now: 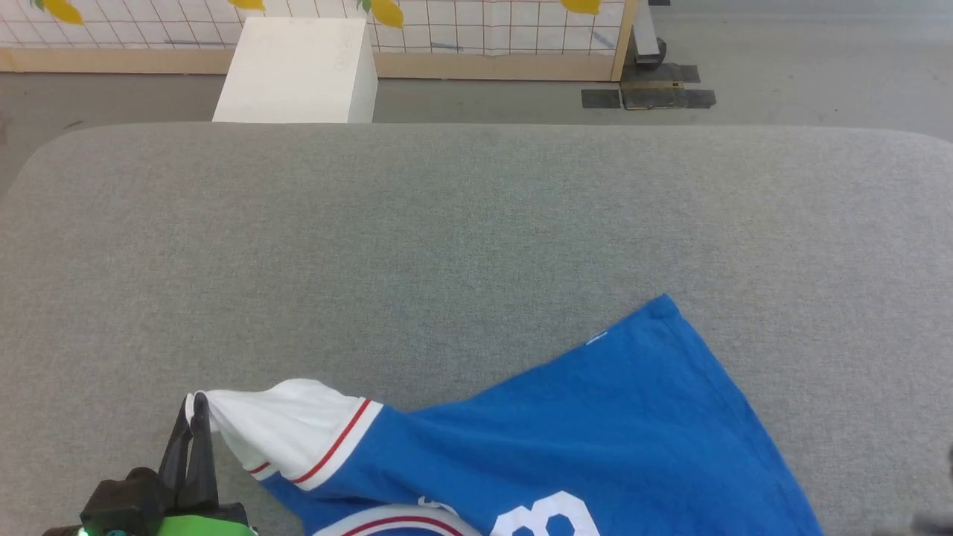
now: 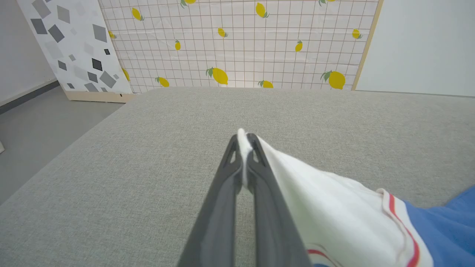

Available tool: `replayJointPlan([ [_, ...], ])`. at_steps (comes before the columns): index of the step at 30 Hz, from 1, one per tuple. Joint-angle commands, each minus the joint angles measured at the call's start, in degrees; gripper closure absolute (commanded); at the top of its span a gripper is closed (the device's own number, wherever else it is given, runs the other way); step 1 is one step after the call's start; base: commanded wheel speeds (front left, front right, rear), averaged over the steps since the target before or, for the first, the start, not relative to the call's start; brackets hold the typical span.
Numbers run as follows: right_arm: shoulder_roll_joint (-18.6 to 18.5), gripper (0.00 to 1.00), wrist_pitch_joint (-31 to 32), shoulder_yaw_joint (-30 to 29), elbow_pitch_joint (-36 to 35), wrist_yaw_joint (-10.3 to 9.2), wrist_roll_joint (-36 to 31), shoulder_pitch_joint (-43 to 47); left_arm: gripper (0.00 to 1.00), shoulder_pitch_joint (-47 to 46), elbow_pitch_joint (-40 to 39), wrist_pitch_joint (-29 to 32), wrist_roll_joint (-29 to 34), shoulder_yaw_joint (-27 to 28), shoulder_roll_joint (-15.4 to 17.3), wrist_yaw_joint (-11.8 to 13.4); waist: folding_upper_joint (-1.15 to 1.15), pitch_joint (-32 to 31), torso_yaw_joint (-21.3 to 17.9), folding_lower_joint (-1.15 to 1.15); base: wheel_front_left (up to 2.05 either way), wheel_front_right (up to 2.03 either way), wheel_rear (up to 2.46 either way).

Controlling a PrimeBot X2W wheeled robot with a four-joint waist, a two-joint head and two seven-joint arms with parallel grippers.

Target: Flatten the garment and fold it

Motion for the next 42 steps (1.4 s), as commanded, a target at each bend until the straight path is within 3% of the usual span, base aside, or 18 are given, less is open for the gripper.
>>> replayJointPlan([
  [1, -0.5, 0.0, -0.9, -2.8, -1.3, -0.08, -0.1, -2.7, 1.0, 0.1, 0.0, -0.2, 0.9, 0.1, 0.1, -0.2, 0.0, -0.1, 0.0, 0.0, 0.0, 0.0, 0.0],
  [7, -0.9, 0.0, 1.8, -11.4, -6.7, -0.08, -2.2, -11.3, 1.0, -1.0, 0.0, -0.2, 1.2, -1.2, 0.1, -0.2, 0.0, 0.7, 1.5, 0.0, 0.0, 0.0, 0.0],
  [11, 0.7, 0.0, 6.5, -11.7, -8.6, -0.08, -5.3, -17.7, 1.0, -2.1, -0.1, -0.2, 1.3, -2.5, 0.0, -0.3, 0.0, 1.9, 3.4, 0.0, 0.0, 0.0, 0.0],
  [18, 5.5, 0.0, 18.3, -3.3, -8.0, -0.08, -11.8, -30.3, 1.0, -4.0, -0.5, -0.2, 1.0, -3.7, 0.0, -0.3, 0.0, 4.5, 6.1, 0.0, 0.0, 0.0, 0.0],
  [27, 14.8, 0.0, 28.1, 8.9, 3.7, -0.08, -14.4, -44.6, 1.0, -6.7, -0.3, -0.2, 0.3, -6.3, -0.1, 0.1, 0.0, 8.8, 8.9, 0.0, 0.0, 0.0, 0.0],
  [35, 19.5, 0.0, 26.5, 15.2, 14.8, -0.08, -14.2, -49.8, 1.0, -9.3, 0.3, -0.2, -0.6, -8.0, -0.2, 0.5, 0.0, 11.7, 11.0, 0.0, 0.0, 0.0, 0.0],
  [42, 20.2, 0.0, 21.2, 21.7, 19.7, -0.08, -12.3, -47.9, 1.0, -9.9, 0.5, -0.2, -1.1, -8.3, -0.2, 1.0, 0.0, 12.5, 11.7, 0.0, 0.0, 0.0, 0.0],
])
